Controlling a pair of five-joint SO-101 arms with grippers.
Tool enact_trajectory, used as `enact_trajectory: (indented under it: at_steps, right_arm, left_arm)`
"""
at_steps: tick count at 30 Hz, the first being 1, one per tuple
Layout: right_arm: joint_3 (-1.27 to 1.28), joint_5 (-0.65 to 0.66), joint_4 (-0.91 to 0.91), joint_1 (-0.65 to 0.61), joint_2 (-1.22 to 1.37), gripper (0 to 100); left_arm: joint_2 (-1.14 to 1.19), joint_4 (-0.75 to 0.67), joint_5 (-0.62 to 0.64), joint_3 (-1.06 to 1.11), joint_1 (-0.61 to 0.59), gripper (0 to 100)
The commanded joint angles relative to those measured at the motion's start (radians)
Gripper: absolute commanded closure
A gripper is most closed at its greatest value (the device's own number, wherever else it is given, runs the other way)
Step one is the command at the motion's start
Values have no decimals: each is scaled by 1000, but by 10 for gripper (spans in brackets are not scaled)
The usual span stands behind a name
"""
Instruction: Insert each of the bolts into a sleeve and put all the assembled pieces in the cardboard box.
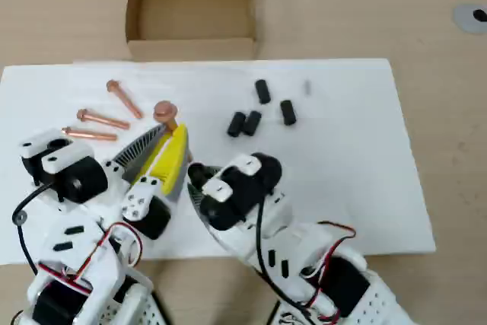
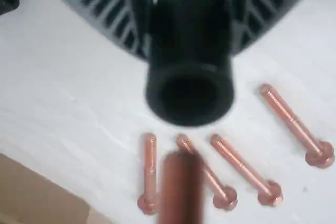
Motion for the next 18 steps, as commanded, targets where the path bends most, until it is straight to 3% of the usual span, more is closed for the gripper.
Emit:
enact_trajectory:
  at_steps: [1,10,18]
  right_arm:
    - [5,-11,-21,-13,-19,988]
    - [10,-11,-25,-13,-19,988]
    - [10,-11,-25,-7,-19,988]
  left_arm:
    - [-5,-60,-3,8,15,994]
    - [-7,-61,-2,5,15,995]
    - [-7,28,-2,-11,17,995]
